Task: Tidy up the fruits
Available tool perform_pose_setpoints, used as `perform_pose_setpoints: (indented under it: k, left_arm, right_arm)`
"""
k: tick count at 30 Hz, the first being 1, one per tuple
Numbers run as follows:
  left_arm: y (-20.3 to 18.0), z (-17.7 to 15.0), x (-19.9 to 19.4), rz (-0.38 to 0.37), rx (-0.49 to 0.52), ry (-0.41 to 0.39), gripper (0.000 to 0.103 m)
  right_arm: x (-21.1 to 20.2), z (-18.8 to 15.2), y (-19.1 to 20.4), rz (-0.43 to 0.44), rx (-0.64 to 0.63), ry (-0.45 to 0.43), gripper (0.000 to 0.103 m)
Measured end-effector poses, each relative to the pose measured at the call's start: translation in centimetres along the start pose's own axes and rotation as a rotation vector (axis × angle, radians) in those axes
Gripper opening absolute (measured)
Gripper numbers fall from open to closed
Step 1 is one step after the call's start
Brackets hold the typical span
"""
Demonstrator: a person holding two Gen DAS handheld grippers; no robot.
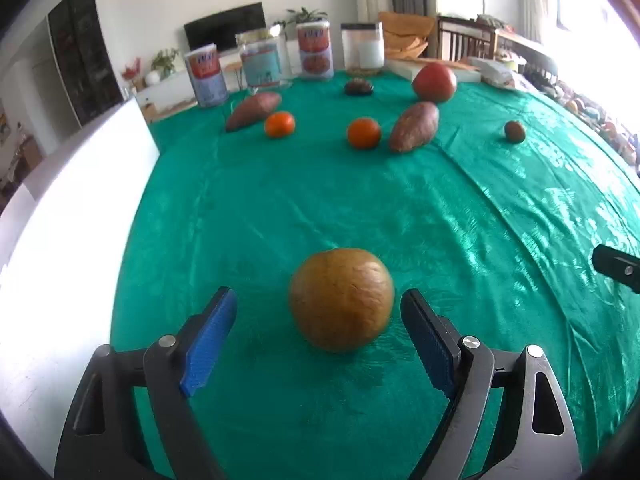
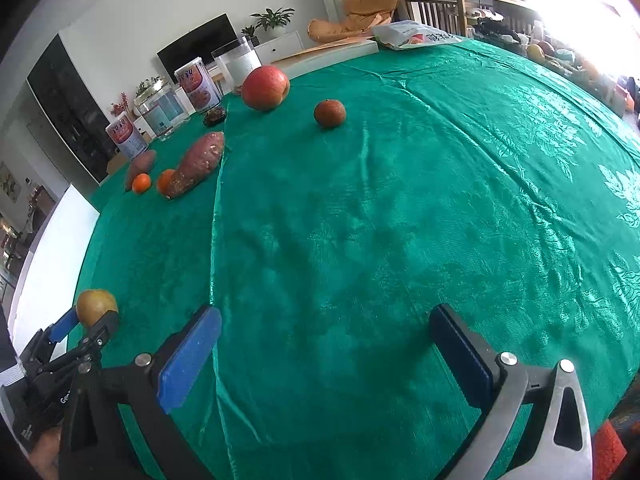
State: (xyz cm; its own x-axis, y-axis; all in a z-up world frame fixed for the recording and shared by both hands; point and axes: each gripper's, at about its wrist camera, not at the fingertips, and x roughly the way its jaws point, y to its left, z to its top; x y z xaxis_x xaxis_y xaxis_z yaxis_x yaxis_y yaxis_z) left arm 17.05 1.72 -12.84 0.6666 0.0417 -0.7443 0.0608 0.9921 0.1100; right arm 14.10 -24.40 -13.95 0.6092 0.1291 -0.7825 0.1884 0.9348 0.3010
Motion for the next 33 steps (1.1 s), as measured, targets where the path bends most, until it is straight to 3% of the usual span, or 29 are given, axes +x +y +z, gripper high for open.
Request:
perform_pose_setpoints:
  k: [3, 6, 8, 10, 11, 13, 17, 20, 24, 27, 29, 30, 31, 33]
  left_arm:
    - [0.6, -0.1, 0.9, -0.012, -0.025, 0.042, 0.091]
    - [1.9, -0.2, 1.4, -0.066, -0.090, 0.066, 0.094]
    - [2.4, -0.3, 1.5, -0.054, -0.115, 0.071, 0.096]
    - [2.2, -0.3, 1.5, -0.045, -0.103, 0.074, 0.098]
    - [2.1, -0.3, 1.6, -0.044, -0.101, 0.075, 0.098]
    - [2.1, -0.3, 1.6, -0.046, -0.102, 0.076, 0.098]
    - [2.1, -0.3, 1.6, -0.042, -0.101, 0.076, 0.099]
    - [2.1, -0.3, 1.6, -0.043, -0.101, 0.076, 0.099]
    - [2.1, -0.3, 1.6, -0.043, -0.101, 0.076, 0.099]
    - [2.1, -0.3, 1.6, -0.043, -0.101, 0.076, 0.099]
    - [2.1, -0.3, 1.6, -0.043, -0.101, 0.076, 0.099]
    - [2.1, -0.3, 1.6, -0.042, -0.101, 0.077, 0.099]
    - [2.1, -0.3, 1.6, -0.042, -0.101, 0.076, 0.099]
    - [2.1, -0.3, 1.6, -0.042, -0.101, 0.076, 0.099]
  right_arm:
    - [-0.4, 0.0, -0.8, 0.034, 0.039, -0.012, 0.103]
    - [-1.9, 0.0, -1.6, 0.051, 0.079, -0.080, 0.103]
    - [-3.4, 0.0, -1.9, 0.064, 0.091, -0.143, 0.103]
    - [-3.7, 0.5, -2.3, 0.121, 0.096, -0.130, 0.103]
    - [-3.3, 1.3, -2.5, 0.138, 0.091, -0.095, 0.103]
    - [-2.3, 3.4, -2.3, 0.081, 0.019, -0.036, 0.103]
    - [0.9, 9.4, -1.5, -0.023, -0.171, -0.013, 0.103]
    - [3.9, 13.1, -0.9, 0.001, -0.224, -0.010, 0.099]
    - [8.1, 15.2, 0.4, 0.010, -0.239, 0.024, 0.079]
    - [10.8, 15.7, 0.9, -0.043, -0.248, 0.055, 0.074]
    - [11.9, 16.0, 0.9, -0.073, -0.270, 0.051, 0.057]
    - [12.0, 16.1, 1.1, -0.085, -0.295, 0.039, 0.037]
    - [12.1, 16.2, 1.1, -0.099, -0.312, 0.030, 0.029]
    - [11.8, 16.3, 0.4, -0.096, -0.291, 0.032, 0.029]
